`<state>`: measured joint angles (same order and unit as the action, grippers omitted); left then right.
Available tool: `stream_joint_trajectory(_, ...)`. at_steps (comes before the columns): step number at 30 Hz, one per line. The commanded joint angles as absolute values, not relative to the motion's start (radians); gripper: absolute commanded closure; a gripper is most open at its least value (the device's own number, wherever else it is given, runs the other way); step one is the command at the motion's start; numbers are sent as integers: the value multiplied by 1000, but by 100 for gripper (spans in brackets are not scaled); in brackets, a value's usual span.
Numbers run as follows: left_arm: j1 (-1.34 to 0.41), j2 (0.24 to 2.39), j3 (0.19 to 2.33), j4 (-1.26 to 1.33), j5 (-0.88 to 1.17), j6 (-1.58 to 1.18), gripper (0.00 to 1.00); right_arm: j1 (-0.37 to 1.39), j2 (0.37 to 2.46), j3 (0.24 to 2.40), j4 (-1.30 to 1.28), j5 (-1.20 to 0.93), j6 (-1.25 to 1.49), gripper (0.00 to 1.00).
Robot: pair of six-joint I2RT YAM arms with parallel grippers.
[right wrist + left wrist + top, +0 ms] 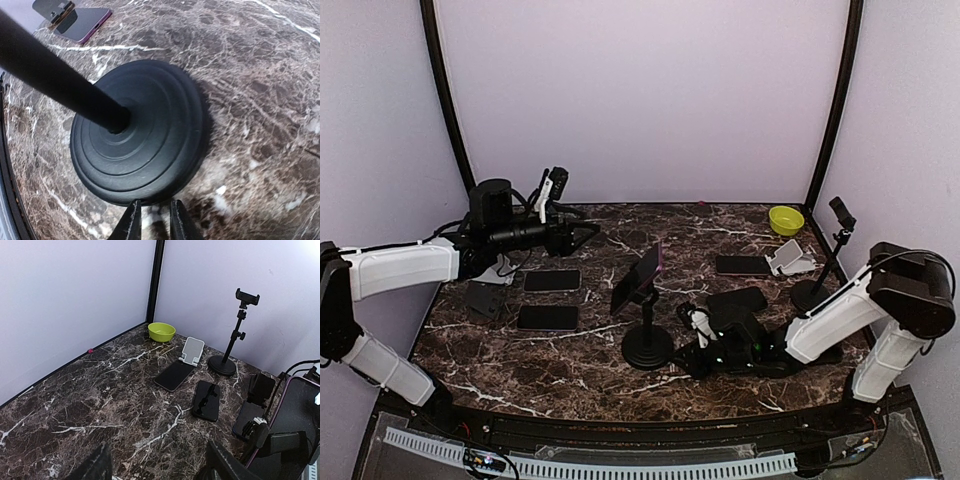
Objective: Remove the phone from the phone stand
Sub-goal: Adjust the phone stand with the phone at the center of the board.
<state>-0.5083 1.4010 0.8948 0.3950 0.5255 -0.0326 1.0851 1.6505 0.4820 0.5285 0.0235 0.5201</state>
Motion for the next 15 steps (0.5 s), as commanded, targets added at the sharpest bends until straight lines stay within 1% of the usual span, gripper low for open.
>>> stream_joint_trajectory(1, -502, 1365, 881, 402, 519, -19, 34, 1048, 1688, 520, 567, 18, 499, 80)
stream_joint_trajectory(15, -476, 1359, 877, 337, 527, -38, 35, 958, 1783, 616, 625, -54, 453, 79)
